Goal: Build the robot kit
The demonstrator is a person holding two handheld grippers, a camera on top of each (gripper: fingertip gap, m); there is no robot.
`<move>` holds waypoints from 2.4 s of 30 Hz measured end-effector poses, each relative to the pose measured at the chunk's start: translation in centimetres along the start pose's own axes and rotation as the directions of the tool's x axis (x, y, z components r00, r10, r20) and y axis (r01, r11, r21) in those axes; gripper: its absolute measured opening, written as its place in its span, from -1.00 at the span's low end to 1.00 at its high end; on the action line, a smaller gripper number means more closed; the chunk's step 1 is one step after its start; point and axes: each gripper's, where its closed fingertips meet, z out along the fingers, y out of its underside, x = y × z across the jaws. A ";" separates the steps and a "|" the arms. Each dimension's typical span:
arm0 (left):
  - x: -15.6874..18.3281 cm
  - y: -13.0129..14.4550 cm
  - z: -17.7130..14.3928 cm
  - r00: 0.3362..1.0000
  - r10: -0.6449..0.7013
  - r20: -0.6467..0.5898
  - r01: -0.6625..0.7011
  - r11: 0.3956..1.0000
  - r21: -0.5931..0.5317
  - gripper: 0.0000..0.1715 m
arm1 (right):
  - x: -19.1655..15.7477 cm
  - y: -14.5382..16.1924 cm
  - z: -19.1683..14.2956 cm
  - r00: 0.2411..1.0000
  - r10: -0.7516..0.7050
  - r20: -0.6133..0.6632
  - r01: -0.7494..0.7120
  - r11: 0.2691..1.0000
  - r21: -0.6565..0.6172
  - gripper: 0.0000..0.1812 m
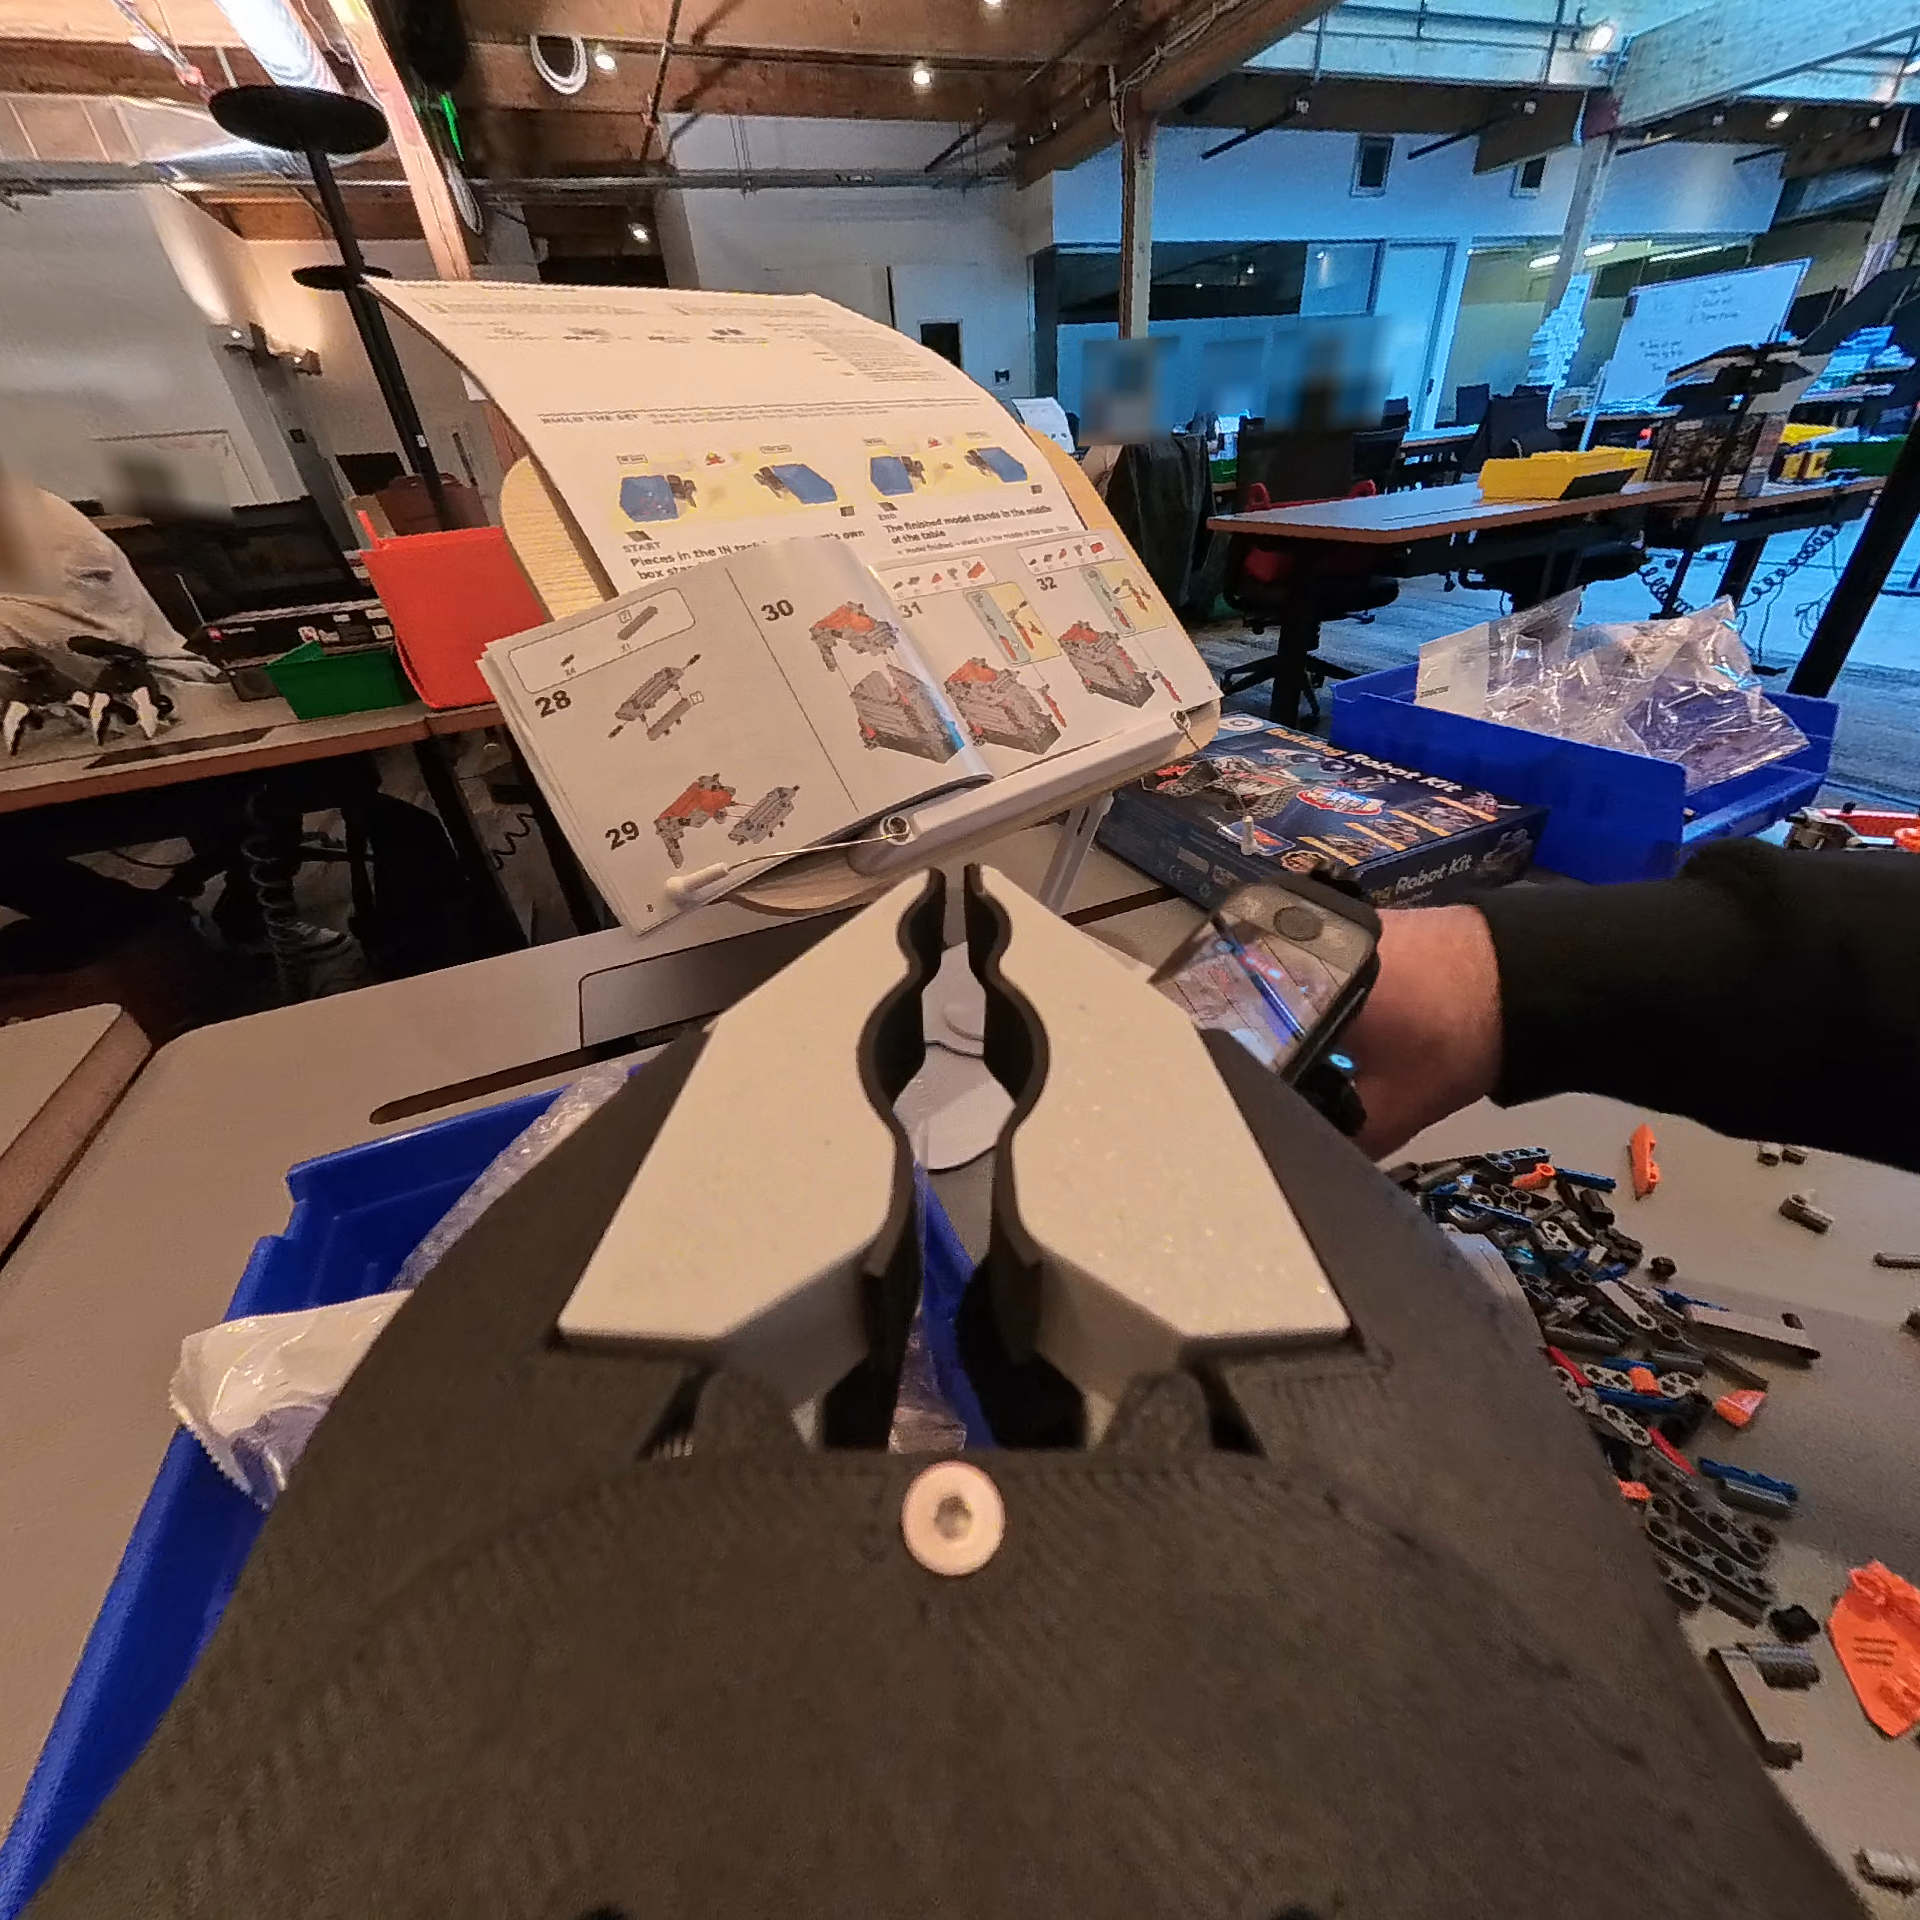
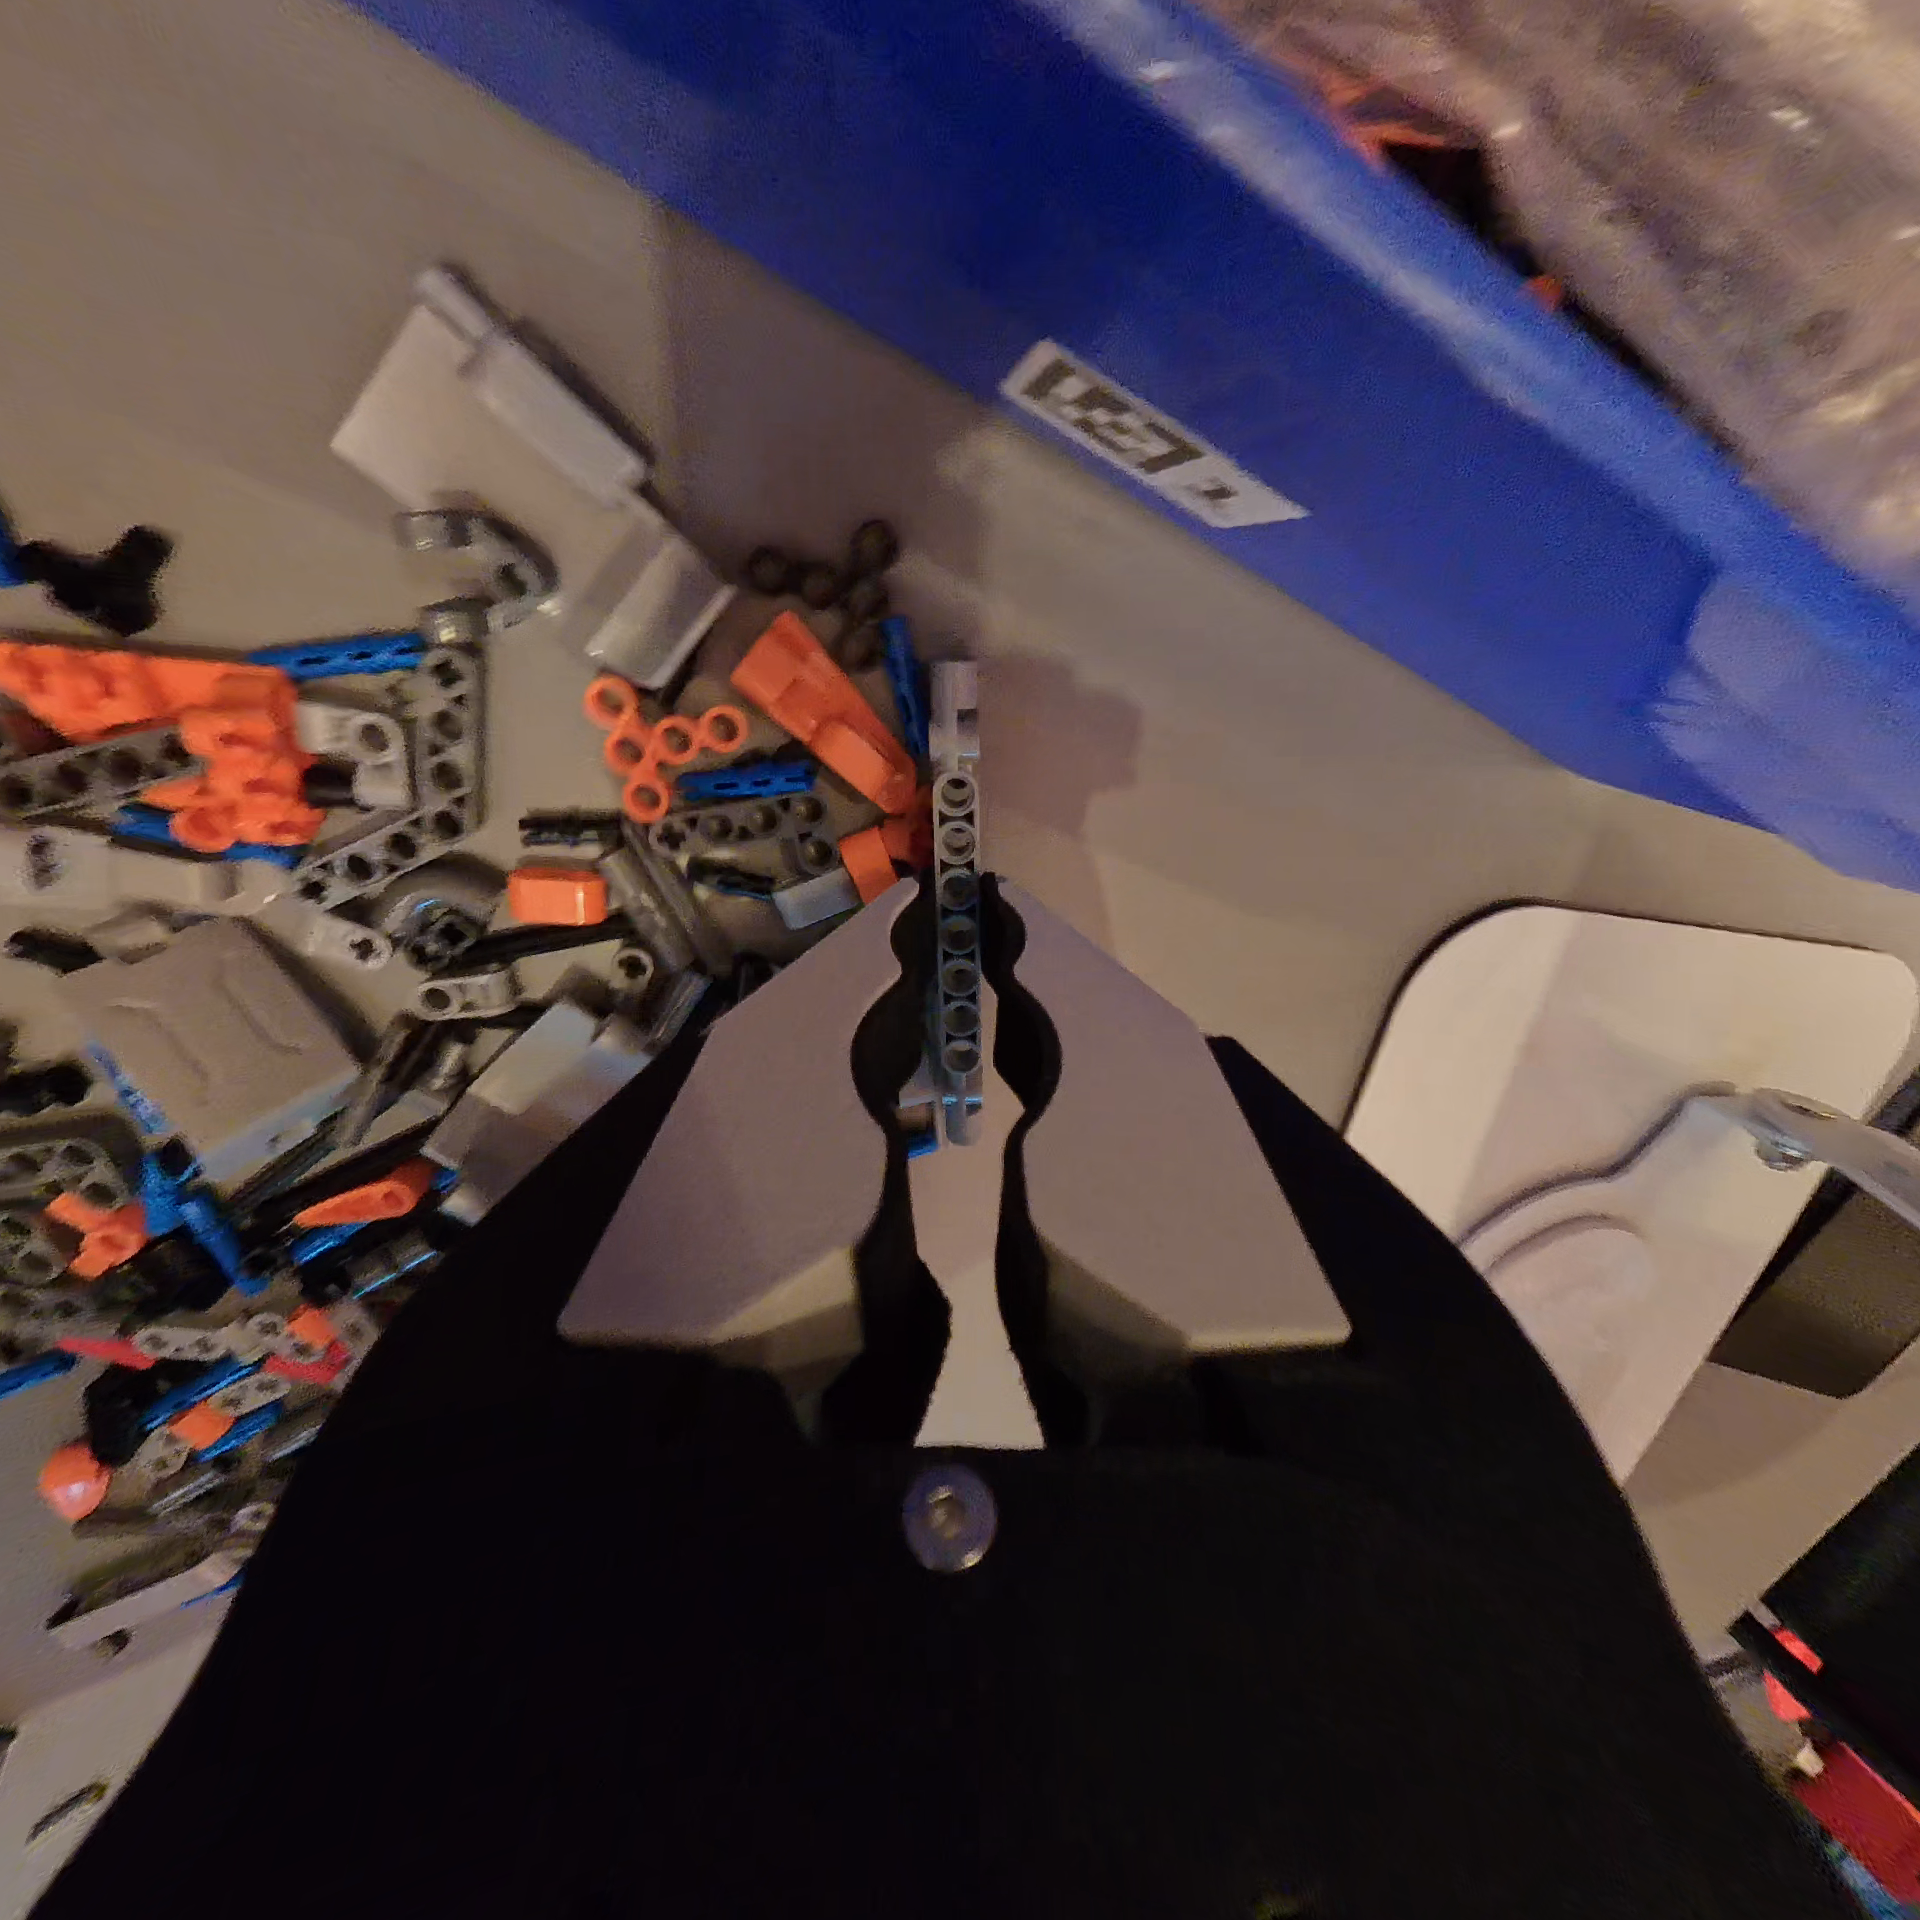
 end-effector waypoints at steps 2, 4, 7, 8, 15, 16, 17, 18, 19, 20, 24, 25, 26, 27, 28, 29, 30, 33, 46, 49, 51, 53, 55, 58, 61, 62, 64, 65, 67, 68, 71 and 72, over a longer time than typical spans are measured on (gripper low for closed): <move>0.3 0.1 0.2 1.000 0.003 -0.011 -0.003 1.000 -0.005 -0.98 | -1.2 0.4 -0.3 0.999 -0.020 0.027 0.020 1.000 0.005 -0.95; 0.6 0.2 0.4 1.000 0.000 -0.023 0.000 1.000 -0.009 -0.98 | -2.2 0.7 -0.5 0.998 -0.021 0.051 0.021 1.000 0.004 -0.95; 0.8 0.6 0.7 1.000 -0.001 -0.030 0.000 1.000 -0.022 -0.98 | -1.8 1.1 -1.3 0.998 0.061 0.012 -0.062 0.997 0.053 -0.95; 0.8 0.7 0.7 0.999 -0.001 -0.032 0.001 1.000 -0.024 -0.98 | -1.5 1.5 -2.0 0.995 0.099 -0.003 -0.099 0.993 0.071 -0.95; 1.6 0.9 1.0 0.998 0.000 -0.060 -0.002 0.999 -0.032 -0.98 | -1.1 13.5 -7.9 0.862 0.487 -0.141 -0.497 0.867 -0.044 -0.95; 1.7 0.9 1.0 0.998 -0.001 -0.068 -0.002 1.000 -0.032 -0.98 | -1.3 16.2 -8.6 0.813 0.557 -0.172 -0.574 0.816 -0.073 -0.95; 2.0 0.8 1.0 0.997 -0.002 -0.077 -0.001 1.000 -0.031 -0.98 | -1.8 18.8 -9.3 0.758 0.622 -0.196 -0.645 0.758 -0.091 -0.95; 2.1 0.8 1.0 0.997 -0.001 -0.083 -0.001 1.000 -0.030 -0.98 | -2.4 21.1 -9.9 0.707 0.672 -0.220 -0.702 0.705 -0.103 -0.95; 2.3 0.7 1.0 0.996 0.002 -0.086 -0.005 1.000 -0.027 -0.98 | -3.1 23.5 -10.4 0.654 0.712 -0.256 -0.752 0.649 -0.114 -0.95; 2.4 0.6 1.0 0.996 0.004 -0.089 -0.006 1.000 -0.025 -0.98 | -3.8 25.9 -10.7 0.598 0.745 -0.296 -0.798 0.589 -0.129 -0.95; 2.8 0.6 1.1 0.994 -0.002 -0.107 -0.001 1.000 -0.025 -0.98 | -7.8 31.2 -9.5 0.476 0.819 -0.319 -0.879 0.432 -0.201 -0.95; 2.9 0.7 1.2 0.994 -0.003 -0.110 0.000 1.000 -0.029 -0.98 | -8.8 31.8 -8.9 0.462 0.830 -0.312 -0.885 0.408 -0.226 -0.95; 2.9 0.8 1.3 0.994 -0.004 -0.110 0.000 0.999 -0.034 -0.98 | -9.7 32.0 -8.3 0.447 0.844 -0.297 -0.890 0.389 -0.236 -0.95; 2.9 0.9 1.3 0.994 -0.005 -0.111 0.001 0.999 -0.036 -0.98 | -10.2 31.9 -7.9 0.436 0.853 -0.288 -0.896 0.380 -0.231 -0.95; 2.9 1.0 1.3 0.994 -0.007 -0.114 0.003 0.999 -0.036 -0.98 | -10.4 31.5 -7.8 0.430 0.856 -0.286 -0.899 0.379 -0.218 -0.95; 3.0 0.9 1.3 0.993 -0.010 -0.116 0.006 0.999 -0.035 -0.98 | -10.8 30.8 -7.7 0.427 0.864 -0.267 -0.900 0.379 -0.215 -0.95; 3.0 0.9 1.3 0.993 -0.011 -0.117 0.007 0.999 -0.034 -0.98 | -11.3 29.8 -7.6 0.434 0.868 -0.242 -0.897 0.390 -0.209 -0.95; 3.2 0.9 1.4 0.992 -0.012 -0.123 0.008 0.999 -0.032 -0.98 | -12.0 26.5 -7.2 0.494 0.856 -0.151 -0.863 0.461 -0.208 -0.94; 3.4 1.1 1.6 0.992 0.000 -0.126 -0.004 0.999 -0.036 -0.98 | -0.6 31.9 -6.0 0.461 0.824 -0.329 -0.887 0.435 -0.153 -0.95; 3.3 1.0 1.5 0.992 -0.003 -0.127 -0.001 1.000 -0.032 -0.98 | -1.5 28.9 -5.6 0.533 0.800 -0.275 -0.846 0.508 -0.163 -0.95; 3.3 0.8 1.4 0.992 -0.003 -0.127 0.000 1.000 -0.027 -0.98 | -2.8 26.6 -5.4 0.579 0.779 -0.241 -0.815 0.553 -0.172 -0.94; 3.3 0.7 1.3 0.992 -0.003 -0.129 0.000 1.000 -0.022 -0.98 | -4.4 24.2 -5.3 0.625 0.753 -0.205 -0.780 0.599 -0.179 -0.95; 3.5 0.7 1.3 0.991 -0.004 -0.134 0.000 1.000 -0.024 -0.98 | -6.0 22.0 -5.1 0.666 0.725 -0.178 -0.746 0.641 -0.180 -0.95; 3.6 0.7 1.3 0.991 -0.003 -0.134 0.000 1.000 -0.022 -0.98 | -8.4 18.9 -5.0 0.703 0.702 -0.116 -0.710 0.683 -0.172 -0.95; 3.6 0.7 1.2 0.991 -0.003 -0.134 0.000 1.000 -0.022 -0.98 | -9.2 18.9 -5.6 0.695 0.700 -0.168 -0.719 0.674 -0.166 -0.95; 3.6 0.8 1.2 0.991 -0.004 -0.134 0.001 1.000 -0.025 -0.98 | -9.3 19.5 -6.3 0.661 0.726 -0.187 -0.750 0.647 -0.140 -0.95; 3.7 1.1 1.2 0.990 -0.010 -0.138 0.006 1.000 -0.031 -0.98 | -9.9 21.7 -8.2 0.583 0.776 -0.239 -0.811 0.575 -0.112 -0.95; 3.7 1.3 1.2 0.990 -0.013 -0.141 0.008 0.999 -0.034 -0.98 | -10.8 23.3 -9.0 0.541 0.798 -0.265 -0.840 0.531 -0.112 -0.95; 3.7 1.3 1.1 0.989 -0.018 -0.145 0.014 0.999 -0.033 -0.98 | -13.3 26.4 -10.1 0.446 0.842 -0.304 -0.894 0.431 -0.118 -0.95; 3.7 1.1 1.0 0.989 -0.021 -0.148 0.017 1.000 -0.026 -0.98 | -14.8 27.8 -10.2 0.405 0.857 -0.318 -0.914 0.383 -0.133 -0.95; 3.8 0.6 0.8 0.989 -0.016 -0.149 0.015 1.000 -0.009 -0.98 | -18.7 30.7 -9.6 0.290 0.901 -0.322 -0.954 0.247 -0.168 -0.95; 3.9 0.5 0.8 0.988 -0.014 -0.151 0.013 1.000 -0.009 -0.98 | -19.7 31.3 -9.2 0.265 0.908 -0.323 -0.958 0.212 -0.191 -0.95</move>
